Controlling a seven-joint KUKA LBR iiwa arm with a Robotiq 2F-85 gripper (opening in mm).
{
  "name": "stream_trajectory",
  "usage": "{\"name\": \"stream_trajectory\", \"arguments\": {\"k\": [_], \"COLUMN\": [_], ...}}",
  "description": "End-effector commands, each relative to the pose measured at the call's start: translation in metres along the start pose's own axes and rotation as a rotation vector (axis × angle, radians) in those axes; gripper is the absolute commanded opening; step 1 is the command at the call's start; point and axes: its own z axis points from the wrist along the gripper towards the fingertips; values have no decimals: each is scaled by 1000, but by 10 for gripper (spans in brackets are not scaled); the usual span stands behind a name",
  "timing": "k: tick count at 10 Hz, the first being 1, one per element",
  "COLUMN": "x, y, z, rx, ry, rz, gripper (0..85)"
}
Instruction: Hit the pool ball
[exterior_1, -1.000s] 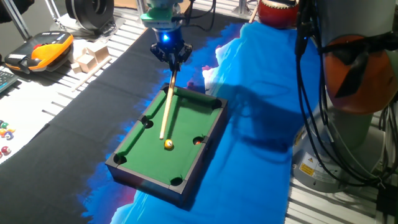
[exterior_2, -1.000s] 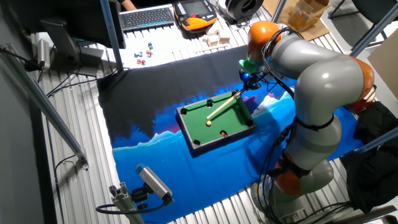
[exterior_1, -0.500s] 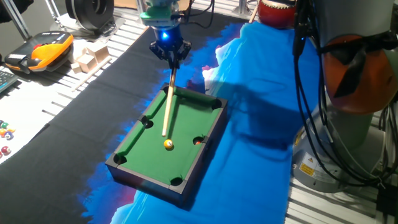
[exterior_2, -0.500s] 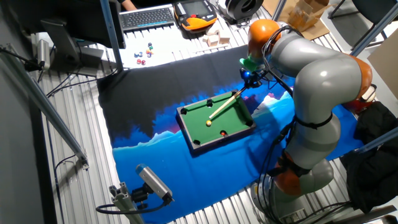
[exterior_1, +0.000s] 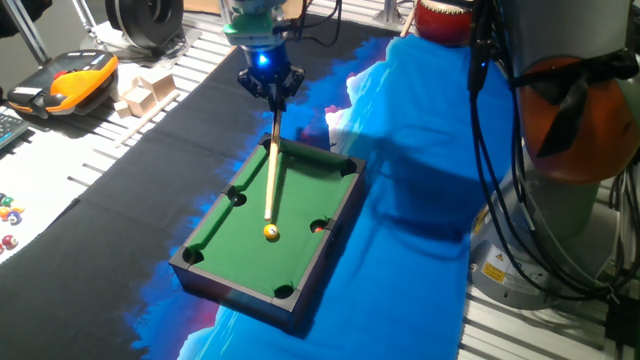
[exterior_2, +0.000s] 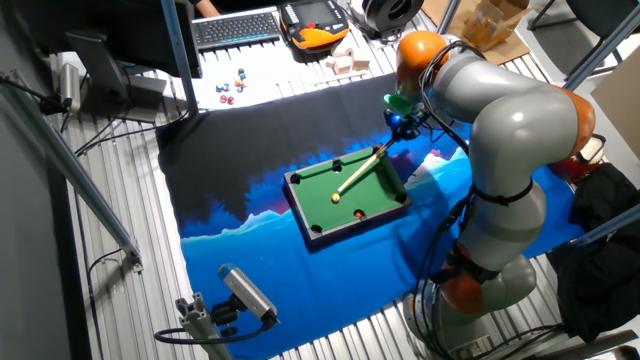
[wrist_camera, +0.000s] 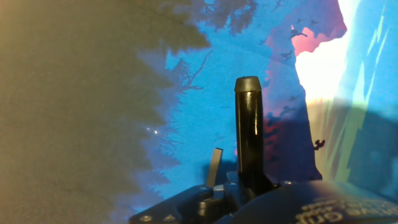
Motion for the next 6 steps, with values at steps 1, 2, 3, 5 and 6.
{"name": "stream_trajectory", "arguments": {"k": [1,2,3,5,6], "x": [0,-1,-2,-3,-4], "y": [1,2,2,3,4], "z": [0,0,0,1,2], "rx": [6,12,12,16,21], "ry": [-7,-14,-15,-21,-27], "rz": [0,-3,-6,-9,-10], "gripper": [0,0,0,0,0]}}
